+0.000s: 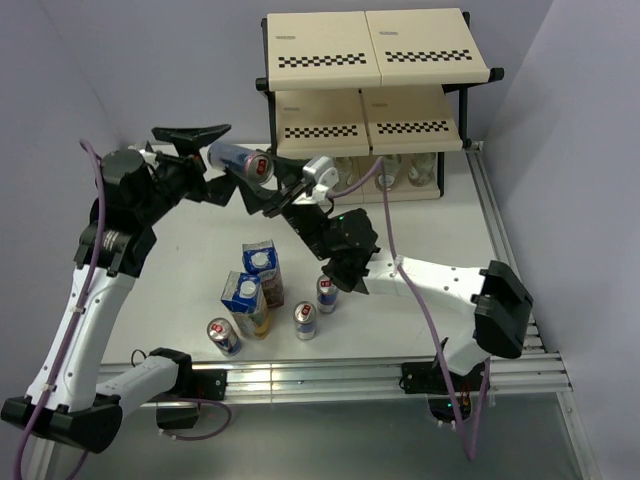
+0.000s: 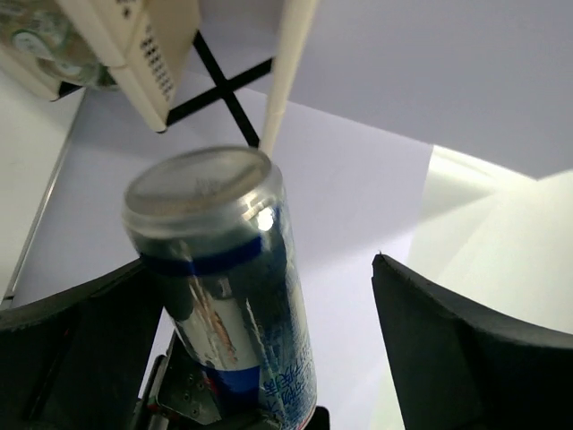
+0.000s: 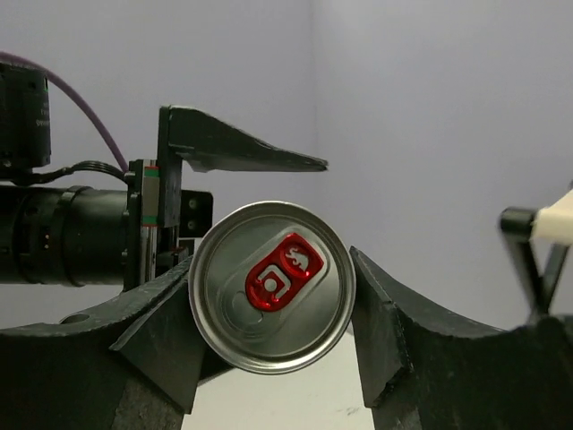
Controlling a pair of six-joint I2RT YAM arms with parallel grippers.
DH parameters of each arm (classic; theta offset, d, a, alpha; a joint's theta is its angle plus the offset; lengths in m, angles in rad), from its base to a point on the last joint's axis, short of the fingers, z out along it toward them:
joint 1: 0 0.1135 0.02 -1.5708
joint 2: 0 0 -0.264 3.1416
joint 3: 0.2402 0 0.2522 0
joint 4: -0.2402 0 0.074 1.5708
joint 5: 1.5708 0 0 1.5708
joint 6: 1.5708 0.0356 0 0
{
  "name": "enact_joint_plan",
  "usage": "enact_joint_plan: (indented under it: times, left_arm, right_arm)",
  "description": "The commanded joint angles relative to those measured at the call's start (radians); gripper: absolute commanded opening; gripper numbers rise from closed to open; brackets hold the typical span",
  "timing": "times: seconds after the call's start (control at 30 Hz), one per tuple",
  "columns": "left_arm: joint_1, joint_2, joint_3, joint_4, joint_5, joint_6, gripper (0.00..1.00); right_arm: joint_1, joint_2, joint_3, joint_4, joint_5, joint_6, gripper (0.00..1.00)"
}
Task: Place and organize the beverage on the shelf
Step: Place the drink on the shelf.
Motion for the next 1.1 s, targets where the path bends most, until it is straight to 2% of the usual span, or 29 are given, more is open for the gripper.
enact_joint_plan:
  times: [0.0, 0.27, 0.37, 0.4, 0.43, 0.47, 0.5, 0.57, 0.6, 0.63, 0.67, 0.7, 0.77, 0.8, 0.87, 0.93, 0.97, 1.03, 1.07]
  left_arm:
    - [0.026, 0.035, 0.100, 0.082, 0.030, 0.135, 0.99]
    - [0.045, 0.098, 0.096, 0.163, 0.124, 0.258, 0.99]
    - [0.049, 0.135, 0.143, 0.182, 0.134, 0.426, 1.00]
    - [0.049, 0.142, 0.158, 0.215, 0.137, 0.484, 1.00]
    - [0.049, 0.149, 0.175, 0.246, 0.143, 0.591, 1.00]
    - [0.049, 0.147, 0.168, 0.292, 0.161, 0.630, 0.99]
    - [0.049, 0.144, 0.154, 0.444, 0.233, 0.668, 0.99]
    - [0.049, 0.136, 0.111, 0.589, 0.314, 0.797, 0.99]
    - [0.045, 0.136, 0.103, 0.637, 0.420, 0.848, 1.00]
    - [0.030, 0.138, 0.097, 0.695, 0.468, 0.956, 1.00]
    - [0.014, 0.144, 0.096, 0.691, 0.511, 1.021, 1.00]
    - [-0.042, 0.150, 0.099, 0.677, 0.580, 1.157, 0.99]
    - [-0.116, 0.171, 0.100, 0.601, 0.640, 1.292, 1.00]
    - [-0.200, 0.179, 0.100, 0.561, 0.646, 1.422, 1.00]
    - [-0.274, 0.185, 0.085, 0.524, 0.655, 1.505, 1.00]
    - [-0.326, 0.161, 0.013, 0.594, 0.657, 1.490, 0.99]
    - [-0.332, 0.146, -0.018, 0.685, 0.636, 1.471, 0.99]
    - [-0.337, 0.101, -0.065, 0.696, 0.574, 1.476, 0.99]
    - [-0.339, 0.089, -0.067, 0.647, 0.480, 1.491, 1.00]
  right_arm:
    - [-0.015, -0.132, 0.071, -0.001, 0.038, -0.029, 0.00]
    - [-0.114, -0.287, 0.022, -0.091, 0.122, 0.001, 0.00]
    - [-0.168, -0.348, 0.084, -0.285, 0.112, 0.050, 0.00]
    - [-0.183, -0.363, 0.106, -0.417, 0.099, 0.064, 0.00]
    - [-0.208, -0.392, 0.121, -0.479, 0.086, 0.075, 0.00]
    - [-0.219, -0.406, 0.134, -0.532, 0.052, 0.083, 0.00]
    - [-0.226, -0.420, 0.166, -0.654, 0.038, 0.083, 0.00]
    - [-0.248, -0.446, 0.219, -0.807, -0.043, 0.089, 0.00]
    - [-0.257, -0.456, 0.282, -0.958, -0.068, 0.093, 0.00]
    - [-0.265, -0.453, 0.324, -1.046, -0.103, 0.103, 0.00]
    - [-0.291, -0.446, 0.410, -1.133, -0.155, 0.145, 0.00]
    - [-0.303, -0.439, 0.443, -1.266, -0.196, 0.161, 0.00]
    - [-0.337, -0.434, 0.512, -1.359, -0.287, 0.188, 0.00]
    - [-0.342, -0.430, 0.534, -1.433, -0.315, 0.196, 0.00]
    - [-0.348, -0.425, 0.580, -1.490, -0.359, 0.201, 0.00]
    - [-0.348, -0.425, 0.594, -1.548, -0.303, 0.212, 0.00]
    - [-0.348, -0.431, 0.576, -1.559, -0.260, 0.207, 0.00]
    - [-0.348, -0.459, 0.527, -1.550, -0.063, 0.192, 0.00]
    - [-0.348, -0.469, 0.461, -1.536, 0.002, 0.186, 0.00]
